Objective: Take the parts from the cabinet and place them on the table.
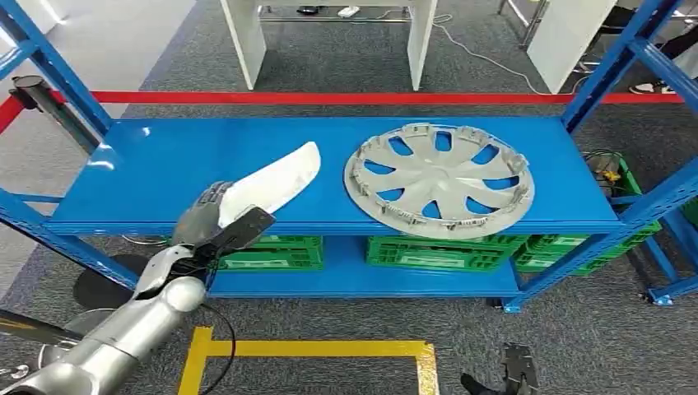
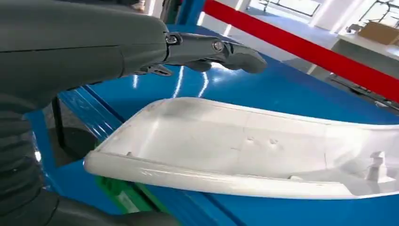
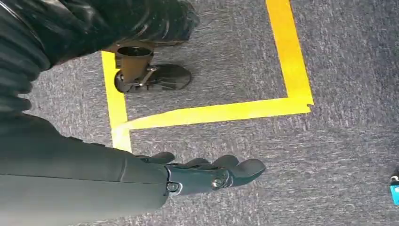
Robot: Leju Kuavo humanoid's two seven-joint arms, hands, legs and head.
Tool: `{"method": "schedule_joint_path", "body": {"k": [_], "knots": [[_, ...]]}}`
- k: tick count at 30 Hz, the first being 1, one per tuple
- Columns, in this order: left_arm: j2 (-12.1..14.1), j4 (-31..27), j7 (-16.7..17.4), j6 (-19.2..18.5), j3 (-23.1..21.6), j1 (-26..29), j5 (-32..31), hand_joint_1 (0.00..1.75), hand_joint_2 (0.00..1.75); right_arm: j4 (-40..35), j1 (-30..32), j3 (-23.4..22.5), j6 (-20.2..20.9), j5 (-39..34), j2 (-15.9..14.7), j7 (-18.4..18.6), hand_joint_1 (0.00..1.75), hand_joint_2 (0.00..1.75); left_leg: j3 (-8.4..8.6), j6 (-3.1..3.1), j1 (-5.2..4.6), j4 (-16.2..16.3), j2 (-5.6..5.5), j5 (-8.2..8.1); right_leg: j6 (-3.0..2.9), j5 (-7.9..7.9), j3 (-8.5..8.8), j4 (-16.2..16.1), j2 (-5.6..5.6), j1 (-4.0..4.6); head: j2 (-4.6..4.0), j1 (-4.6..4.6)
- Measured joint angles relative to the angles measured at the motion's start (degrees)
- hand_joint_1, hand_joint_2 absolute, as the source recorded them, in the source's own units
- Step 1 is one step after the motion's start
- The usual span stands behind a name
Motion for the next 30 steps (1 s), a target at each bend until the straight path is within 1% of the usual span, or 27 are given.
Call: {"method": "schedule_joint_path", "body": {"k": [4,9,18,19,20,22,27,30], "knots": [[-0.3,2.7,0.0,-0.4,-0.1,-1.9,0.7,0.0,1.75,0.0,-0.1,0.0,0.2,1.1,0.1,0.8,0.0,1.75,0.0,0.0,0.0,0.0,0.0,0.0,0.0,0.0,0.0,0.0,0.0,0.0,0.0,0.0],[-0.8,7.9,-0.4,-0.4,-0.1,-5.1,1.4,0.0,1.75,0.0,-0.7,0.0,0.3,2.1,0.3,1.8,0.0,1.75,0.0,-0.01,0.0,0.0,0.0,0.07,0.01,0.04,0.01,0.0,0.02,0.0,0.0,0.0],[-1.2,11.6,-0.7,-0.4,-0.1,-6.9,2.0,0.0,1.75,0.0,-1.0,0.0,0.4,2.3,0.6,1.9,0.0,1.75,0.0,-0.01,0.0,0.0,0.0,0.07,0.0,0.03,0.0,0.0,0.01,0.0,0.0,0.0],[-1.2,12.1,-0.8,-0.4,-0.1,-7.2,2.1,0.37,1.75,0.0,-1.0,0.0,0.5,2.4,0.6,1.9,0.0,1.75,-0.01,-0.01,0.0,0.0,0.0,0.07,0.0,0.03,0.0,0.0,0.0,0.0,0.0,0.0],[-1.2,12.7,-0.9,-0.4,-0.1,-7.5,2.3,1.75,1.75,0.0,-1.1,0.0,0.6,2.5,0.6,2.0,0.0,1.75,-0.01,-0.01,0.0,0.0,0.0,0.07,0.0,0.03,0.0,0.0,0.0,0.0,0.0,0.0],[-1.3,14.0,-1.4,-0.7,-0.1,-8.3,2.9,1.75,1.75,0.0,-1.2,0.1,0.9,3.0,0.6,2.2,0.0,1.75,-0.01,-0.01,0.0,0.0,0.0,0.07,0.01,0.04,0.01,0.0,0.0,0.0,0.0,0.0],[-1.5,17.6,-3.2,-3.3,-0.1,-10.2,5.6,1.75,1.75,0.0,-1.8,0.1,1.2,3.7,0.7,2.8,0.0,1.75,0.0,-0.02,0.0,0.0,0.0,0.1,0.0,0.09,0.01,0.0,0.01,0.0,0.0,0.0],[-1.5,19.3,-3.9,-4.0,-0.2,-11.0,7.1,1.75,1.75,0.0,-2.0,0.1,1.2,4.1,0.7,2.9,0.0,1.75,0.0,-0.02,0.0,0.0,0.0,0.1,0.0,0.09,0.02,0.0,0.01,0.0,0.0,0.0]]}}
